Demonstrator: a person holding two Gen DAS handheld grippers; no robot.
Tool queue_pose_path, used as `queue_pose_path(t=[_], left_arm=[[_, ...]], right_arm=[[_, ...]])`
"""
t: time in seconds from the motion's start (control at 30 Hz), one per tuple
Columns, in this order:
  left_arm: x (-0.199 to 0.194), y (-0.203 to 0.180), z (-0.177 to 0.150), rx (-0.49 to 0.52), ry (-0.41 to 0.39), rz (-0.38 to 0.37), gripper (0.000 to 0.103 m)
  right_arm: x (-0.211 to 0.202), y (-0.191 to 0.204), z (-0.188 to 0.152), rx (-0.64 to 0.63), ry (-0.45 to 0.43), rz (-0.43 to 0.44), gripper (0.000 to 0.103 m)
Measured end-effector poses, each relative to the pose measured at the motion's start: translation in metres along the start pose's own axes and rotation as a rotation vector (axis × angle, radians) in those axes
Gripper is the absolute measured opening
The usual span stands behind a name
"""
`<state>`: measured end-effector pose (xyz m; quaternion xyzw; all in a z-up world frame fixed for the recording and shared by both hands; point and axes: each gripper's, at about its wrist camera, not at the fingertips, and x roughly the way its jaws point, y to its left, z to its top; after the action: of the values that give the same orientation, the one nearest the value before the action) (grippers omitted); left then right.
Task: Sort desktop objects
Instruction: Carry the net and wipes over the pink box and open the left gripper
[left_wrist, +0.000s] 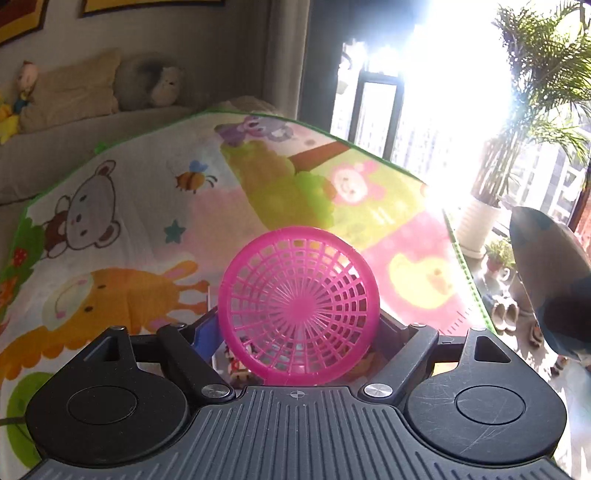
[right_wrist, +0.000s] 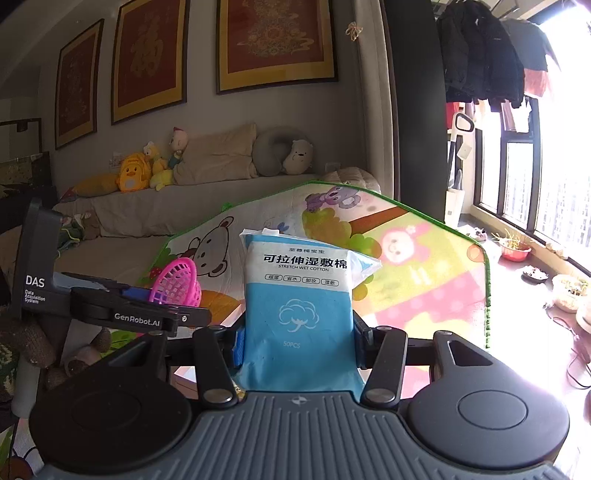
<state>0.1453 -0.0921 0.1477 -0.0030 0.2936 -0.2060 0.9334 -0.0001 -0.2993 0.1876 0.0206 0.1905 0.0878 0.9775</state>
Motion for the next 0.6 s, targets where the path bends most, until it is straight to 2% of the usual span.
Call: queue_pose_path(t=[0.07,0.13,0.17,0.23,0.33,0.4,0.6], left_arm=[[0.032,-0.006,0.009,-0.012,0.028,-0.011,0.087],[0.058,-0.012,0.012,-0.014,0.058,-0.027,0.092],[0.067,-0.013,0.012,-0.012,0.073,-0.037,0.096],[0.075,-0.009,0.010,-0.014,0.085,-0.049,0.096],[0.068,0.003,0.003,-0.020,0.081,-0.026,0.099],[0.055,0.014,-0.010,-0.010,0.058,0.022,0.100],[0.009,0.038,-0.068,0.010,-0.007,0.150,0.101]], right_arm=[[0.008,-0.008,-0.003,0.015,0.018,-0.006,0.050],[0.016,-0.015,-0.009,0.023,0.041,-0.022,0.050],[0.019,-0.018,-0.012,0.026,0.050,-0.030,0.050],[0.023,-0.026,-0.022,0.041,0.075,-0.047,0.050],[0.031,-0.036,-0.034,0.070,0.113,-0.054,0.050],[0.040,-0.037,-0.039,0.084,0.136,-0.052,0.050],[0.077,-0.023,-0.035,0.102,0.198,0.011,0.050]])
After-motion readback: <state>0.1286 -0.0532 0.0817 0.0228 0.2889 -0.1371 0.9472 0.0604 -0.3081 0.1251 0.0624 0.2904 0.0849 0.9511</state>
